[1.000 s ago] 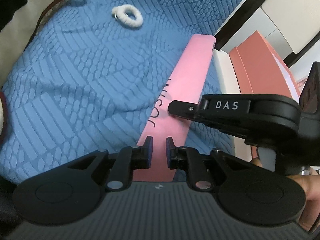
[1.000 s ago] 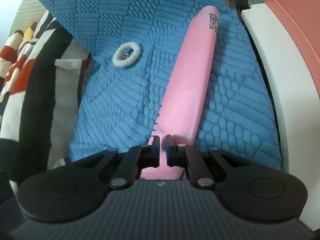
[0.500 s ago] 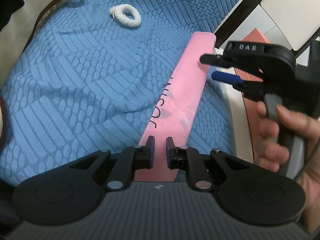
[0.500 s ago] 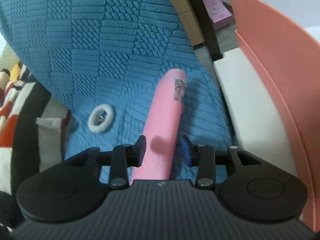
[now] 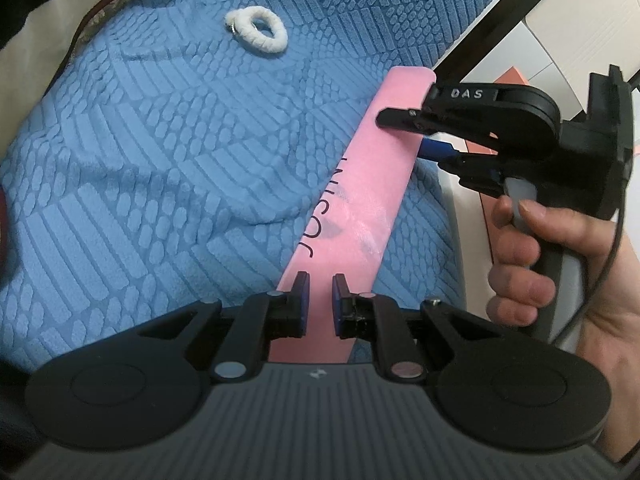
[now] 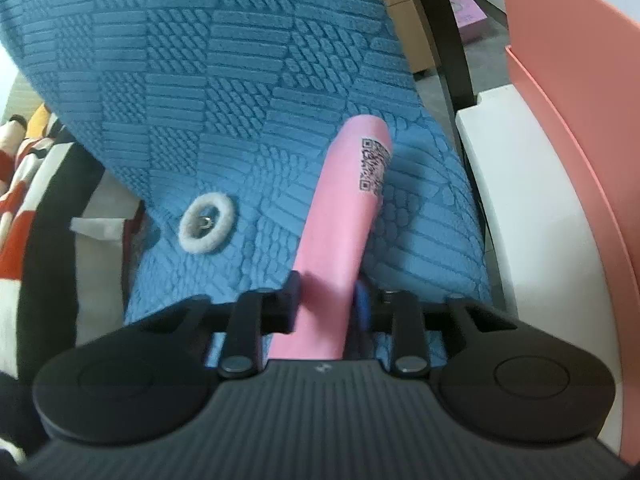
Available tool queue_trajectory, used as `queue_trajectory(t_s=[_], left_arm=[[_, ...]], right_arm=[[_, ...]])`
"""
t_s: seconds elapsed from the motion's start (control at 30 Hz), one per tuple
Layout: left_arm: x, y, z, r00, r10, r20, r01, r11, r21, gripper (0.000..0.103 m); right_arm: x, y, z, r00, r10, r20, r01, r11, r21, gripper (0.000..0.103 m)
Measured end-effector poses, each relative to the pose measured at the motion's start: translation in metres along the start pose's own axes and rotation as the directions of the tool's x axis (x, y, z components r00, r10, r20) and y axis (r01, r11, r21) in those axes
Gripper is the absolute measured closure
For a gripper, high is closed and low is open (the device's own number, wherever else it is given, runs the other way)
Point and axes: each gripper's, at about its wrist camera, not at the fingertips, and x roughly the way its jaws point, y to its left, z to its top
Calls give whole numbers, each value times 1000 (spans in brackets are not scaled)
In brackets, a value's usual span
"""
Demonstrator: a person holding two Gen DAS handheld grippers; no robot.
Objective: Organize objects
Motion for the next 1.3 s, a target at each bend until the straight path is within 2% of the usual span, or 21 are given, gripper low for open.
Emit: queue_trajectory(t_s=[0.13, 0.23, 0.57, 0.7, 0.8, 1.07, 1.2, 1.3], left_arm=[[-1, -4, -1, 1000, 14, 15, -14, 1000, 10, 87], [-2, -4, -1, 1000, 16, 23, -16, 1000, 3, 88], [-5, 3, -1, 999, -8, 38, 10, 998, -60, 89], [-5, 13, 1, 999, -43, 33, 47, 991, -127, 90], [-3, 21, 2, 998, -66, 25, 69, 981, -180, 94], [-6, 29, 10, 995, -99, 13, 99, 965, -242, 94], [-13, 34, 17, 996, -90, 14, 91, 960, -266, 94], [-29, 42, 25, 995, -84, 49, 95, 954, -284, 94]], right_arm=[[-17, 3, 0, 998, 64, 27, -64, 998, 5, 86], [-32, 11, -3, 993, 111, 46, -111, 994, -14, 88], [-78, 34, -30, 971, 231, 61, -223, 968, -118, 90], [-90, 34, -42, 968, 247, 51, -236, 959, -158, 90], [-96, 34, -51, 965, 259, 41, -248, 952, -177, 90], [-106, 34, -75, 961, 276, 8, -268, 940, -212, 90], [-110, 36, -83, 962, 273, -11, -268, 933, -241, 90], [-110, 40, -89, 962, 271, -38, -271, 923, -274, 90]])
